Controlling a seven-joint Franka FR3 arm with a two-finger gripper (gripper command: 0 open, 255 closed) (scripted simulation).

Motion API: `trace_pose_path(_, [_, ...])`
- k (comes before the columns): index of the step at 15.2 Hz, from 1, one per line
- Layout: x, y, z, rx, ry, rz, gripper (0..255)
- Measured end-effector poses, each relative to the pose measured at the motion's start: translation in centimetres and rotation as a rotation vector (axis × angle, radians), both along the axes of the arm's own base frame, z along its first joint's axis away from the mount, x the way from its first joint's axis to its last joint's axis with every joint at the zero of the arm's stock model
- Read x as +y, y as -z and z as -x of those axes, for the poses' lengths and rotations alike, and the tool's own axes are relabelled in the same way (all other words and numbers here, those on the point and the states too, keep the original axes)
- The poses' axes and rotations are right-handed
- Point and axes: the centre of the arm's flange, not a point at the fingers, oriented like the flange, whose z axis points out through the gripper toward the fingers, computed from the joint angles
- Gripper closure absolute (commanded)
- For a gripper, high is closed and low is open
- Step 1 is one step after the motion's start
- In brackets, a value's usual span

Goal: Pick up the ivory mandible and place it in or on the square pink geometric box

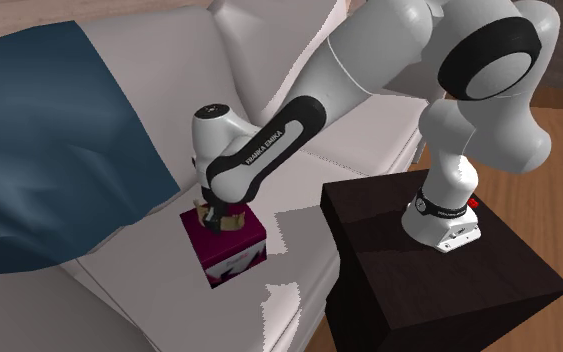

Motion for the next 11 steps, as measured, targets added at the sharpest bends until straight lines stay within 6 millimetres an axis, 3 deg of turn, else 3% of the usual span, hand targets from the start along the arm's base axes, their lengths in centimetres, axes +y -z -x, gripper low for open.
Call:
trace_pose_path(2, [0.02, 1.09, -0.09, 0.0, 0.0, 0.0, 255])
trace_pose_path(8, [-0.04, 1.16, -0.11, -0.006, 0.002, -0.003, 255])
trace_pose_path(9, [-0.06, 1.18, -0.11, -0.007, 0.002, -0.003, 0])
trace_pose_path(11, [0.04, 1.54, 0.02, -0.002, 0.0, -0.001, 0])
